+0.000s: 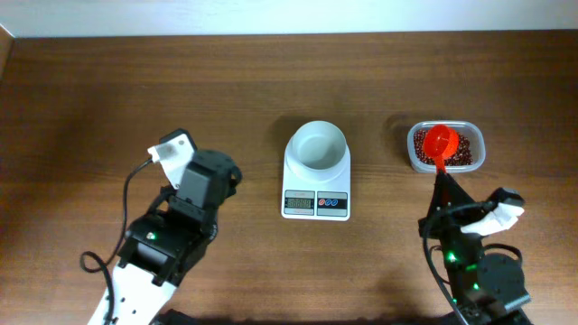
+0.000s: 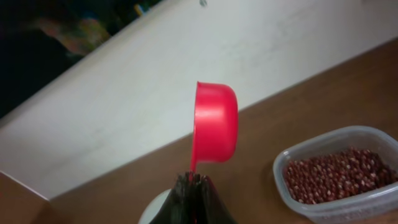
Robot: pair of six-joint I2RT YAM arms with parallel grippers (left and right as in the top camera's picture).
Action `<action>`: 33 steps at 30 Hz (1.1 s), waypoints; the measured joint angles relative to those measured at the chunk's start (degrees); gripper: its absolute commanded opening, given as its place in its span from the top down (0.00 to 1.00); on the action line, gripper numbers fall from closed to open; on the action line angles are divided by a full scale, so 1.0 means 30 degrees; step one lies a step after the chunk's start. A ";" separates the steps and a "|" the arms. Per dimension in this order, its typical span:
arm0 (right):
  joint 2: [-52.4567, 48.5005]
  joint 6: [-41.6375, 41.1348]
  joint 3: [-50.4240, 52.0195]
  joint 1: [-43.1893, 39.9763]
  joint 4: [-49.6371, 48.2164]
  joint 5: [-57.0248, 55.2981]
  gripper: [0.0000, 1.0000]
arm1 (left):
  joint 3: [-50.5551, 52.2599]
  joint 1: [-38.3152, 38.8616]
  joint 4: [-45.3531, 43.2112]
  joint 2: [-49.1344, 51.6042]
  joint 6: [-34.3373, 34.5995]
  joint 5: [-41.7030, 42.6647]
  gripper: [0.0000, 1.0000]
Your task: Scoop and weigh 50g on scale
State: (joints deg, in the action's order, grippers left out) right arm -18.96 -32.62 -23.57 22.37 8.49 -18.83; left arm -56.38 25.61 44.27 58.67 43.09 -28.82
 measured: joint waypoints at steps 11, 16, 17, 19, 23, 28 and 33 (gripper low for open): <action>-0.1290 0.0102 -0.1508 -0.0007 -0.0189 -0.0576 0.96 | -0.4255 -0.1151 0.7074 -0.0328 -1.4659 1.0229 0.01; -0.1290 0.0911 -0.2004 -0.0007 0.0692 0.1151 0.96 | -0.4284 -0.1151 0.8087 -0.0313 -2.1711 1.4469 0.01; -0.1290 0.0954 -0.2149 -0.0007 0.0823 0.1290 0.96 | -0.4284 -0.1151 0.8087 -0.0306 -2.2127 1.4571 0.01; -0.1290 0.1027 -0.2222 -0.0007 0.1056 0.1661 0.96 | -0.4284 -0.1151 0.8087 -0.0313 -2.2549 1.4608 0.01; -0.1290 0.1173 -0.2237 -0.0007 0.1260 0.2215 0.96 | -0.4284 -0.1457 0.7956 -0.0306 -2.2892 1.4600 0.01; -0.1457 0.2331 -0.3759 -0.0007 0.7315 0.4073 0.96 | -0.4284 -0.2171 0.7934 -0.0306 -2.2950 1.4571 0.01; -0.1996 0.2528 -0.8116 -0.0007 1.3697 0.4546 0.96 | -0.4284 -0.2171 0.7919 -0.0306 -2.2950 1.4542 0.01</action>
State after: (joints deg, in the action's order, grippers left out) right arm -24.95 -25.04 -47.92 22.35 49.58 -5.19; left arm -69.23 19.09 68.03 57.76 -25.76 14.81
